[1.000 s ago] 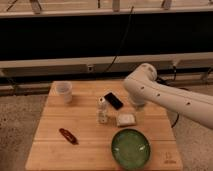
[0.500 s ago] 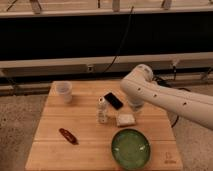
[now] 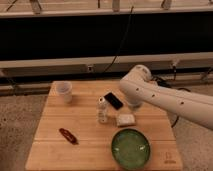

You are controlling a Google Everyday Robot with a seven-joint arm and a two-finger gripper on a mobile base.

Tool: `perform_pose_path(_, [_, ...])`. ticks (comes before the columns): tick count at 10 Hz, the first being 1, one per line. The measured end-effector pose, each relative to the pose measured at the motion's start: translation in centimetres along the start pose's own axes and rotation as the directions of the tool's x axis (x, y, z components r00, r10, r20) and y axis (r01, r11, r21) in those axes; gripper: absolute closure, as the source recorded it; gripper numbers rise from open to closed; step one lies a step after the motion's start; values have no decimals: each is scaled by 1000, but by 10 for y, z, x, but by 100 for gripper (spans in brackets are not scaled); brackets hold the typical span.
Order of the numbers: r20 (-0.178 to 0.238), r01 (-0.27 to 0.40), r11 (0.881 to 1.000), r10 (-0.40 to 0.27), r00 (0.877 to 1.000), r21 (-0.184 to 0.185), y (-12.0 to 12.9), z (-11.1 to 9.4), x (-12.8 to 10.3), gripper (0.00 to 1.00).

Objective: Knock the bottle over

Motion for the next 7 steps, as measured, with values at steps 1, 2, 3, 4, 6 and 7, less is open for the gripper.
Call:
perform_pose_path(1, [4, 7, 1000, -7, 1000, 1, -7, 4, -2, 100])
perform_pose_path(2, [7, 10, 1000, -10, 1000, 3, -12, 7, 0, 100])
perform_pose_path(3, [9, 11, 1000, -11, 1000, -1, -13, 10, 0, 100])
perform_pose_path(4, [12, 18, 1000, -18, 1000, -1, -17, 13, -2, 100])
perform_pose_path(6, [17, 47, 999, -47, 999, 2, -30, 21, -14, 100])
perform_pose_path(7, [21, 61, 998, -61, 998, 1, -34, 25, -20, 100])
